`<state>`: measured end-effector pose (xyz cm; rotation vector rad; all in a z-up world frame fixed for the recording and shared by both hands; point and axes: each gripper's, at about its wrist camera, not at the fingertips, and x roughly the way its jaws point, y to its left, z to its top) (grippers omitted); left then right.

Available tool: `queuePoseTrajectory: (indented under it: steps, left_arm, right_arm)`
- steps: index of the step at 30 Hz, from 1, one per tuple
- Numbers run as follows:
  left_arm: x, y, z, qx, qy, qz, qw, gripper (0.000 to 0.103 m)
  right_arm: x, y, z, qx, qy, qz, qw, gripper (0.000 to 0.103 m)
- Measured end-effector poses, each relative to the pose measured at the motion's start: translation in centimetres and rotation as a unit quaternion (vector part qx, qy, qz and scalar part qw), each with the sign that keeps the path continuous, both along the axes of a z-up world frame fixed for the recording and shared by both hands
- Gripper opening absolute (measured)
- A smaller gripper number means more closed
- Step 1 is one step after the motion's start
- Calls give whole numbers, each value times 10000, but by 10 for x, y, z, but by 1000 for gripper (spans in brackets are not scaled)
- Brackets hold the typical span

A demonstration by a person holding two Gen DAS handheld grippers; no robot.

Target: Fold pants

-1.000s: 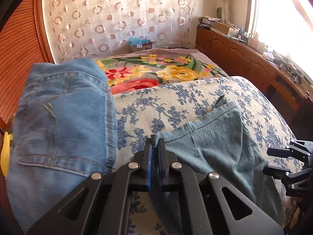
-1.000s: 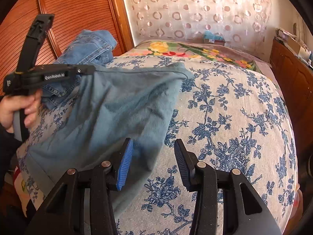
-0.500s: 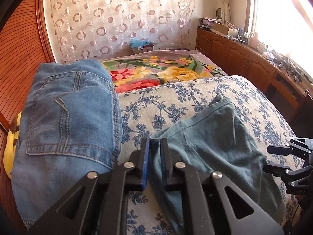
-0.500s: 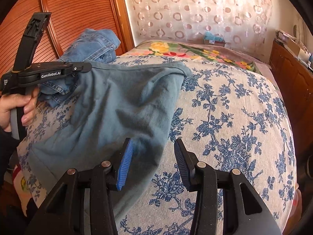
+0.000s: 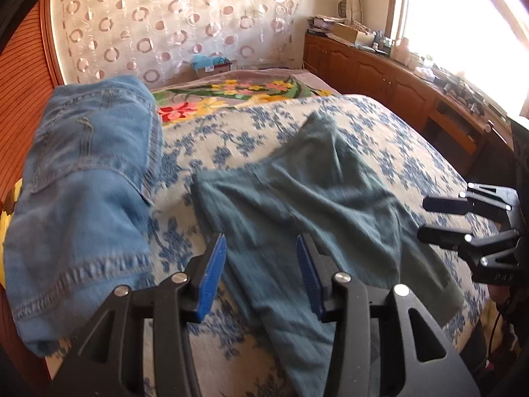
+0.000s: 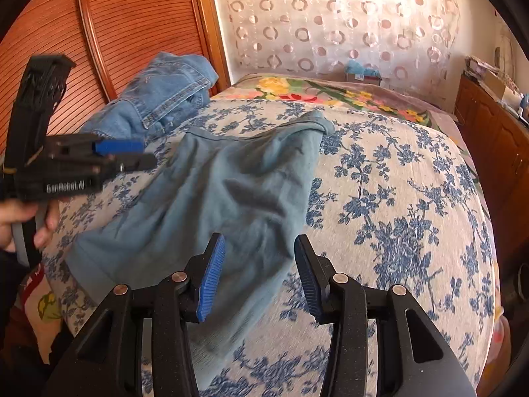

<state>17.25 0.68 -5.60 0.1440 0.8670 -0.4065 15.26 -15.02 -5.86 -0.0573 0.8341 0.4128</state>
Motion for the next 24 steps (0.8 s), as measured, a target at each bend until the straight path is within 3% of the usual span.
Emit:
queuePoseTrajectory:
  steps: [5, 24]
  left_arm:
    - [-20, 3, -8, -125, 54, -17, 9999, 65]
    - [-79, 18, -16, -294, 172, 59, 9994, 67]
  right_arm:
    - [-13, 0, 1, 14, -19, -29, 10000, 44]
    - [-58, 0, 7, 35, -66, -65, 10000, 44]
